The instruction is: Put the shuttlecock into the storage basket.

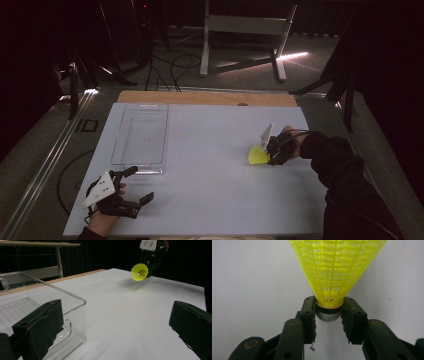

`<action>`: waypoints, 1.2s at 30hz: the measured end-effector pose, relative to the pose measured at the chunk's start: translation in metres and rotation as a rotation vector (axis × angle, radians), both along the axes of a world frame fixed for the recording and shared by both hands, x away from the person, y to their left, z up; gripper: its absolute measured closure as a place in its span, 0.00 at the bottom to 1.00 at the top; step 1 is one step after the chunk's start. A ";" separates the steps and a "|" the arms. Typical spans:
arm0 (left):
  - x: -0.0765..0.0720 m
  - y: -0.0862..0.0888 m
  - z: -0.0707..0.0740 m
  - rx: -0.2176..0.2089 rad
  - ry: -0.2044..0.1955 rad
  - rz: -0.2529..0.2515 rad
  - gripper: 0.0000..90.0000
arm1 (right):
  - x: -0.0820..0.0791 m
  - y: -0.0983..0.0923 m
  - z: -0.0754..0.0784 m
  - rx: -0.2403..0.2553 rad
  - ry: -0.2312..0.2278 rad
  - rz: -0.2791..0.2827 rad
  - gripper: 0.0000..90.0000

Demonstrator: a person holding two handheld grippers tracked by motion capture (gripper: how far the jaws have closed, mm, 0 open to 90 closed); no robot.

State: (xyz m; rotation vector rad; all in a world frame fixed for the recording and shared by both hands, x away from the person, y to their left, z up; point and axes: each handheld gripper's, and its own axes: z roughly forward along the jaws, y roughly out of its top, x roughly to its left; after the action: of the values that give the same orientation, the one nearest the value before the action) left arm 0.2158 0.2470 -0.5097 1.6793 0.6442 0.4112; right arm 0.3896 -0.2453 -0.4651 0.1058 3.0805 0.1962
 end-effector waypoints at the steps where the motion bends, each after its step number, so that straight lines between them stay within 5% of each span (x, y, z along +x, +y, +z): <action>1: 0.000 0.000 0.000 -0.003 0.008 -0.004 0.01 | 0.000 0.002 0.002 -0.001 0.018 -0.023 0.72; 4: 0.000 -0.001 0.000 0.000 0.009 -0.006 0.01 | -0.001 0.005 0.002 0.007 0.028 -0.039 0.72; 9: 0.001 -0.002 0.001 -0.010 0.024 -0.017 0.01 | -0.001 0.018 0.003 0.002 0.155 -0.083 0.72; 11: 0.000 -0.001 0.002 -0.018 0.028 -0.019 0.01 | -0.001 0.022 0.004 0.000 0.169 -0.097 0.72; 23: 0.001 -0.005 0.000 0.015 0.038 -0.033 0.01 | -0.012 0.042 0.013 0.077 0.150 -0.058 0.72; 29: 0.004 -0.007 -0.004 0.046 0.088 -0.037 0.01 | -0.011 0.056 0.017 0.071 0.158 -0.038 0.72; 36: 0.004 -0.009 -0.004 0.060 0.090 -0.044 0.01 | -0.011 0.068 0.029 0.084 0.145 -0.043 0.72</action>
State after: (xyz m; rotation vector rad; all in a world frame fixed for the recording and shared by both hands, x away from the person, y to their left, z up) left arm 0.2193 0.2383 -0.5142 1.7735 0.6654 0.3283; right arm 0.3790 -0.1769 -0.4361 0.1988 3.2102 0.3307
